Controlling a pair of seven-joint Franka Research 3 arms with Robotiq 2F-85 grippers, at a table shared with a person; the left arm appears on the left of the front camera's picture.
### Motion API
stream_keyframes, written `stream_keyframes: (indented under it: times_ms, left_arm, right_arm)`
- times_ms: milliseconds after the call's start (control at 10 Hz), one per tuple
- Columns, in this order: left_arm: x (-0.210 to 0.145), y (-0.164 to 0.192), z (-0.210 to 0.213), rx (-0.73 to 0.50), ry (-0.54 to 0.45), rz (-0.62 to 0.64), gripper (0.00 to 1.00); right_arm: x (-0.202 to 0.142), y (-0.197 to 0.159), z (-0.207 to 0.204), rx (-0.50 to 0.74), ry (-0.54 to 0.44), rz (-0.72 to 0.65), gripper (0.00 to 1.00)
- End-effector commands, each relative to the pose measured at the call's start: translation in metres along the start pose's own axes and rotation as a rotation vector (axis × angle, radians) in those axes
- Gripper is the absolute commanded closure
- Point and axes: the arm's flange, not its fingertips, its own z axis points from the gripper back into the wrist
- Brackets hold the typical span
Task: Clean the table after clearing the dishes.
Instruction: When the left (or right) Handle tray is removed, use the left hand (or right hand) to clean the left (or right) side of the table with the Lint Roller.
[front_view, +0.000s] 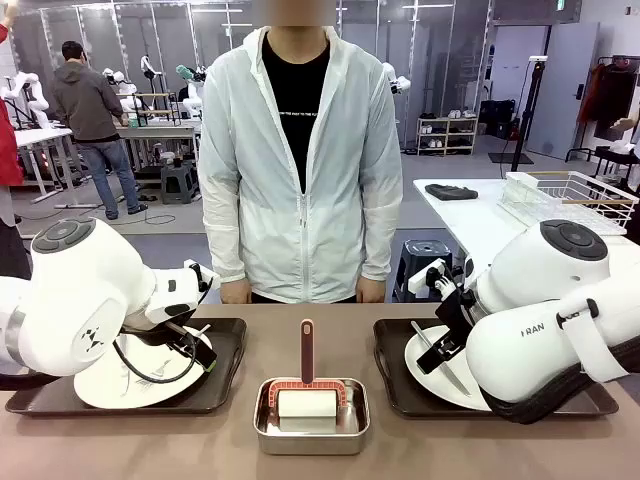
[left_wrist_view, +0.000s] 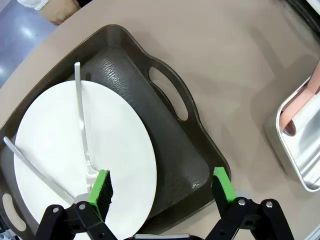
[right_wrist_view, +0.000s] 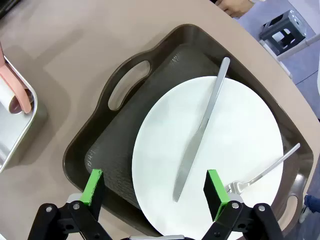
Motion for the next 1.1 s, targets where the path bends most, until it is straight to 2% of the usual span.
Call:
stream_keyframes:
  times_ms: [0, 800, 900, 1000]
  left_arm:
    - [0.000, 0.000, 0.000, 0.000, 0.000, 0.000, 0.00]
    - [0.000, 0.000, 0.000, 0.000, 0.000, -0.001, 0.00]
    - [0.011, 0.002, 0.005, 0.023, -0.016, -0.038, 0.00]
    - [0.025, 0.011, 0.015, 0.008, -0.013, -0.029, 0.00]
  right_arm:
    - [0.000, 0.000, 0.000, 0.000, 0.000, 0.000, 0.00]
    - [0.000, 0.000, 0.000, 0.000, 0.000, 0.000, 0.00]
    - [0.000, 0.000, 0.000, -0.001, 0.000, 0.001, 0.00]
    - [0.016, -0.010, 0.005, 0.004, -0.004, 0.020, 0.00]
